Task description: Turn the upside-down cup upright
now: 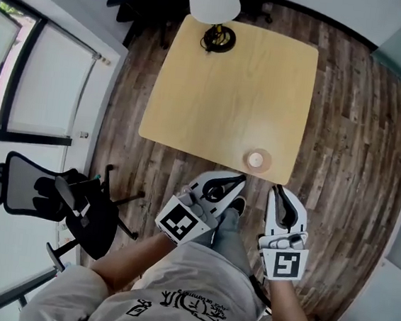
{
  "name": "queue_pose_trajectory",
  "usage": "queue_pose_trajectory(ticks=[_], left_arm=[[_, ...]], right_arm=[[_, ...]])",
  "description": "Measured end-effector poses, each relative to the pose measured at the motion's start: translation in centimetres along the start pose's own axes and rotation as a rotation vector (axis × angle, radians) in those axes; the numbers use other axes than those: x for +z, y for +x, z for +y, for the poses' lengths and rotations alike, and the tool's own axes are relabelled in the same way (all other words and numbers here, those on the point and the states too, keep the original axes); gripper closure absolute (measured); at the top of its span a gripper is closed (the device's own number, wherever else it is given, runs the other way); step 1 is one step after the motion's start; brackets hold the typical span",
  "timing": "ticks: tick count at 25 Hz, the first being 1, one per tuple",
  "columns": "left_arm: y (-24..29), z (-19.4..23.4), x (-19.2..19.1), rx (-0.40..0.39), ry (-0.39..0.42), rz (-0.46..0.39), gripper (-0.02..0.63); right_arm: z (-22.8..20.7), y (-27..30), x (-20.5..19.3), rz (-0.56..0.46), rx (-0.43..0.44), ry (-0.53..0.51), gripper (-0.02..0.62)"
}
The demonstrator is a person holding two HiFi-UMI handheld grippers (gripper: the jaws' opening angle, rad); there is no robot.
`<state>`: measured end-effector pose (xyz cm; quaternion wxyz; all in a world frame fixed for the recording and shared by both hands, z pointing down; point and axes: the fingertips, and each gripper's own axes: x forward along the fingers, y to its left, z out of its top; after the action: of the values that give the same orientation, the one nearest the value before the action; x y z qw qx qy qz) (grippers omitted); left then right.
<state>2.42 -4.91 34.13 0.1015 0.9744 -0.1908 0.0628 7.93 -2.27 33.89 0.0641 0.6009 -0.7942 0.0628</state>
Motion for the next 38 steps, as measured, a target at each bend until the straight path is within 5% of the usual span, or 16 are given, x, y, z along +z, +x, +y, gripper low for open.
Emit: queue_pose_trajectory(ticks=[11,27,38], left_arm=[[1.9,1.4,-5.2,-0.015,-0.017,0.065,0.597],[4.6,3.9,-10.1,-0.024,-0.024,0.094,0.597],[5.0,5.4,-12.8,-0.015,-0.064,0.115,0.597]], right_arm=[[-0.6,2.0,-5.2,-0.007,0.019,0.03,0.56],[-1.3,5.0,-13.3,0.062,0.039,0.044,0.313],[-1.1,7.6,-17.4,0.099,0.004,0.035,0.253]])
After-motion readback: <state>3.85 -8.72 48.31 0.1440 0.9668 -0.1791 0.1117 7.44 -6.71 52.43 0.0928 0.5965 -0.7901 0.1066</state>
